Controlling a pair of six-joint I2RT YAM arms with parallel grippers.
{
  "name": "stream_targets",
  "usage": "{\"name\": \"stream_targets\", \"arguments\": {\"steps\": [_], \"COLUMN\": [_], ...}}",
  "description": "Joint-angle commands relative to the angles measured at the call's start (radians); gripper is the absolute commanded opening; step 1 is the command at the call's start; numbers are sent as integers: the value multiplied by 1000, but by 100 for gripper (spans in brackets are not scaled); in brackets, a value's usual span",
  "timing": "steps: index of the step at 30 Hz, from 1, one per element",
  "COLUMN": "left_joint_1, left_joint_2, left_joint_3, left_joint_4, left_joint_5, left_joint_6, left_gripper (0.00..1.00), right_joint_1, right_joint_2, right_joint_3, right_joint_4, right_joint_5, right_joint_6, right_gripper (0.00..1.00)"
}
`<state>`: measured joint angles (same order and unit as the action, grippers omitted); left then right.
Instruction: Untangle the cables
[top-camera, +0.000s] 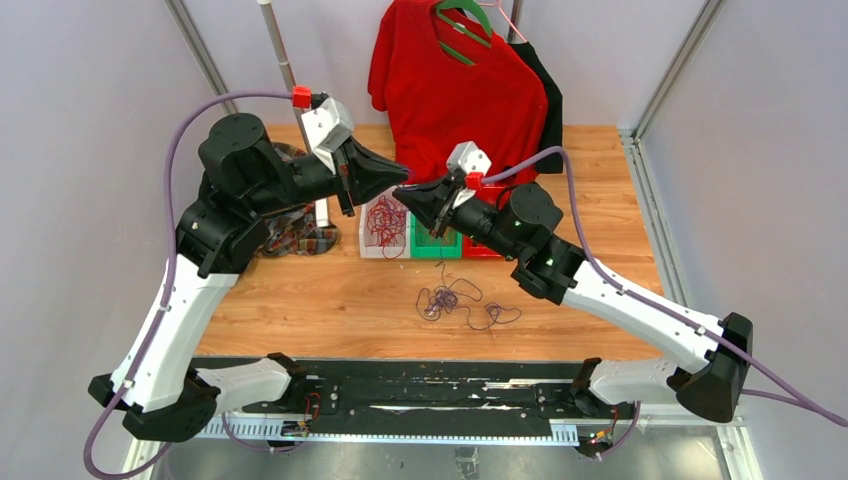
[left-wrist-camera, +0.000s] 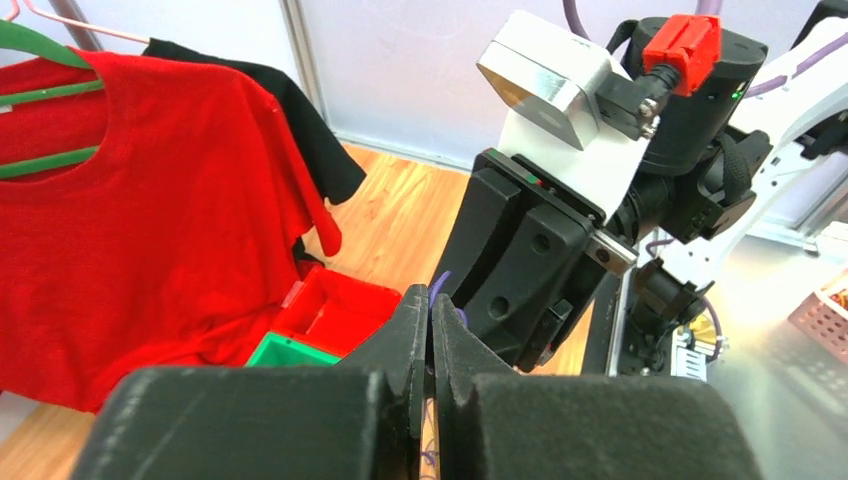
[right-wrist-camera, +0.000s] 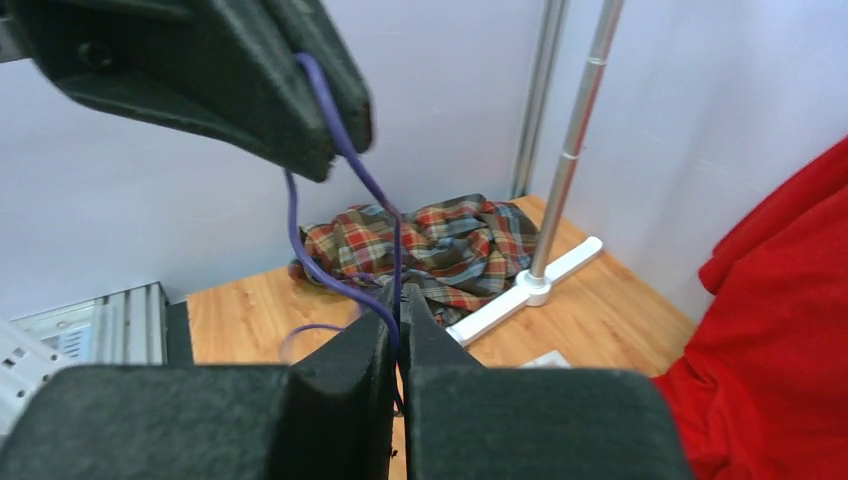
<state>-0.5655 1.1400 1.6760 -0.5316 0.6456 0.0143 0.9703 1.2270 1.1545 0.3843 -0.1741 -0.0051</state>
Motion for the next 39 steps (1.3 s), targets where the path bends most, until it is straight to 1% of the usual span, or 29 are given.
{"name": "stream_targets", "arguments": {"steps": [1, 2, 3, 5, 6, 7, 8, 9, 10, 11, 14, 17, 21, 26, 32, 36, 39], "left_joint_1": [-8, -8, -8, -8, -8, -8, -8, -8, -8, -8, -7, -3, 11, 29, 42, 94, 110], "left_joint_2": [9, 14, 20, 26, 26, 24, 21, 18, 19, 25, 32, 0, -45, -75, -101, -89, -79], "left_joint_3": [53, 67, 86, 108, 112, 112, 105, 98, 93, 93, 75, 6, -74, -110, -184, -212, -209], "left_joint_4": [1, -13, -28, -50, -60, -74, -94, -124, -168, -220, -336, -365, -365, -370, -366, -366, -374], "left_joint_5": [-16, -30, -49, -123, -166, -194, -213, -232, -254, -264, -296, -308, -306, -300, -290, -247, -239], "left_joint_6": [-40, -24, 1, 47, 80, 115, 154, 189, 223, 256, 314, 336, 350, 368, 396, 385, 387], "left_gripper": [12, 25, 34, 66, 80, 90, 96, 99, 100, 98, 98, 98, 98, 98, 98, 98, 98], "right_joint_1": [-61, -84, -113, -173, -204, -235, -265, -296, -325, -353, -446, -509, -567, -609, -625, -625, -625], "right_joint_2": [-20, -30, -38, -50, -54, -56, -53, -47, -41, -26, 10, 47, 106, 179, 254, 292, 316], "right_joint_3": [47, 51, 60, 79, 89, 97, 104, 110, 115, 122, 136, 129, 130, 134, 143, 120, 90], "right_joint_4": [0, -10, -28, -72, -87, -101, -110, -114, -115, -115, -91, -36, 24, 69, 89, 118, 135], "right_joint_5": [38, 37, 50, 72, 83, 99, 112, 117, 119, 116, 64, 49, 46, 32, 17, 15, -8], "right_joint_6": [36, 40, 40, 41, 43, 42, 39, 35, 33, 35, 74, 95, 87, 109, 128, 155, 159], "right_gripper": [0, 1, 0, 1, 1, 1, 0, 0, 1, 1, 1, 1, 1, 0, 1, 1, 1]}}
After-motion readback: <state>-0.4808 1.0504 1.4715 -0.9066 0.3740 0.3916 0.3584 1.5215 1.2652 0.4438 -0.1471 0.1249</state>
